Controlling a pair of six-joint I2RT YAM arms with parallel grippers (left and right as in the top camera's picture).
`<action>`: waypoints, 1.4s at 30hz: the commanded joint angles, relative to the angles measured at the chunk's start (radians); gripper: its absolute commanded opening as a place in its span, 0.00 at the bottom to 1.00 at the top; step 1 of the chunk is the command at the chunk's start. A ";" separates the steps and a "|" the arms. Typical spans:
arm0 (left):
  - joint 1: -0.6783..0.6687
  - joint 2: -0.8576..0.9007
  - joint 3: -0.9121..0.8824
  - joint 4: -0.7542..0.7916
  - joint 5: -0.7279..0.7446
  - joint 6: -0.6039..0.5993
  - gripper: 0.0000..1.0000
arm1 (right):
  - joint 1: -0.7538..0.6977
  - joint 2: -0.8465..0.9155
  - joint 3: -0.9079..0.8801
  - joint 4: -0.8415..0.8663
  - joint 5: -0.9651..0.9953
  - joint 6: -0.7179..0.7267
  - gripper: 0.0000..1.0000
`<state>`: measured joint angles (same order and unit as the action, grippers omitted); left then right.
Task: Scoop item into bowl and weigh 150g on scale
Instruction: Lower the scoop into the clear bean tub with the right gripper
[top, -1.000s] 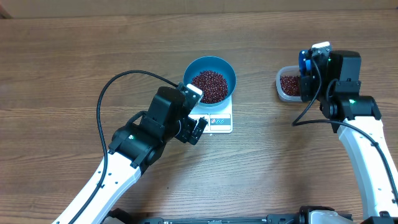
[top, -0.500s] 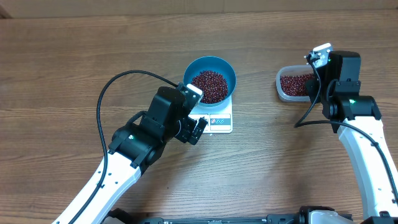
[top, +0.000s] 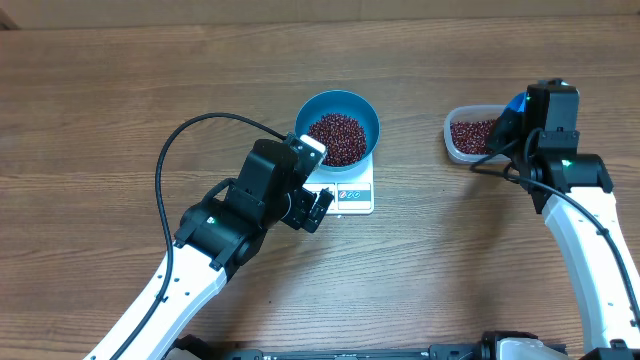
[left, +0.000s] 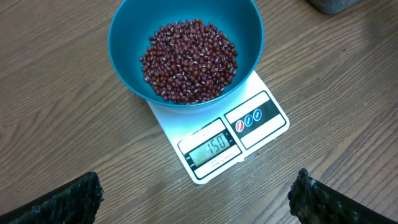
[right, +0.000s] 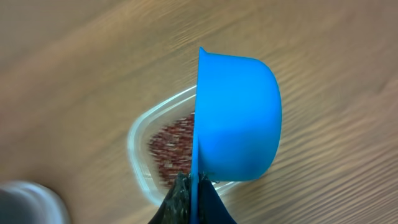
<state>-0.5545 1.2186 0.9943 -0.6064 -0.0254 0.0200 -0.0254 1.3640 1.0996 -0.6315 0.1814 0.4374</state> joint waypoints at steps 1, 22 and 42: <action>0.005 0.003 -0.002 0.001 0.016 -0.013 1.00 | -0.001 0.004 0.021 -0.003 -0.029 0.443 0.04; 0.005 0.003 -0.002 0.001 0.016 -0.013 0.99 | -0.001 0.206 0.021 0.109 -0.045 0.854 0.68; 0.005 0.003 -0.002 0.001 0.016 -0.013 1.00 | -0.001 -0.050 0.022 0.036 0.089 0.575 1.00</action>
<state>-0.5545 1.2186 0.9943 -0.6064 -0.0250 0.0200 -0.0254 1.3914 1.0996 -0.6037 0.2035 1.0367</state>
